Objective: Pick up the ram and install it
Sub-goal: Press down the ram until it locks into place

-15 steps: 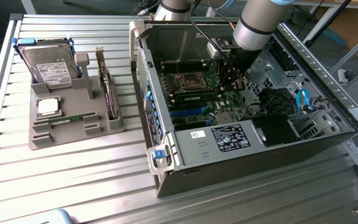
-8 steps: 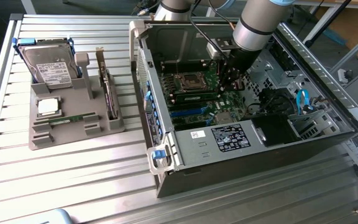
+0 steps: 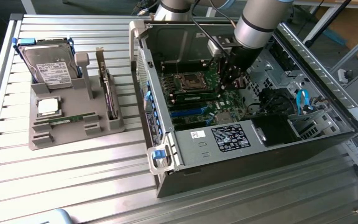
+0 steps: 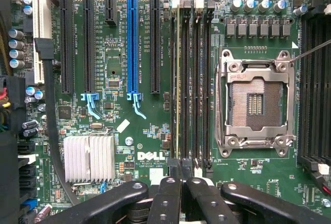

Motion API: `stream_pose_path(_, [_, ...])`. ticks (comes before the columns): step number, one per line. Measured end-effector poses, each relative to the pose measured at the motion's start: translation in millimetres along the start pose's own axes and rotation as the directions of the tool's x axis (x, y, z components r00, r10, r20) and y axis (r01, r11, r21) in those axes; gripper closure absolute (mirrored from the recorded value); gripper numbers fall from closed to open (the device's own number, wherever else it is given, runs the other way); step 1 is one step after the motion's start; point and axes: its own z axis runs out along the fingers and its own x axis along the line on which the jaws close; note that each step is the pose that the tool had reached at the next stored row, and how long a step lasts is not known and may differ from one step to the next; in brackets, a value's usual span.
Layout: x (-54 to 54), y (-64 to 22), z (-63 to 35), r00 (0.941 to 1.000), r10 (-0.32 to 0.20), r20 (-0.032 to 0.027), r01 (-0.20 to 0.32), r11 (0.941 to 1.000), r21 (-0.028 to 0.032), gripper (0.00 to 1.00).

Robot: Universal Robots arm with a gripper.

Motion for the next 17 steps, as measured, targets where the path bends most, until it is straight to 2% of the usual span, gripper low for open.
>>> stream_pose_path(10, [-0.1, -0.2, -13.7, 1.0, 0.0, -0.0001, 0.0, 1.0, 0.0, 0.9])
stream_pose_path(17, [-0.1, 0.4, -14.3, 1.0, 0.0, 0.0, 0.0, 1.0, 0.0, 0.9])
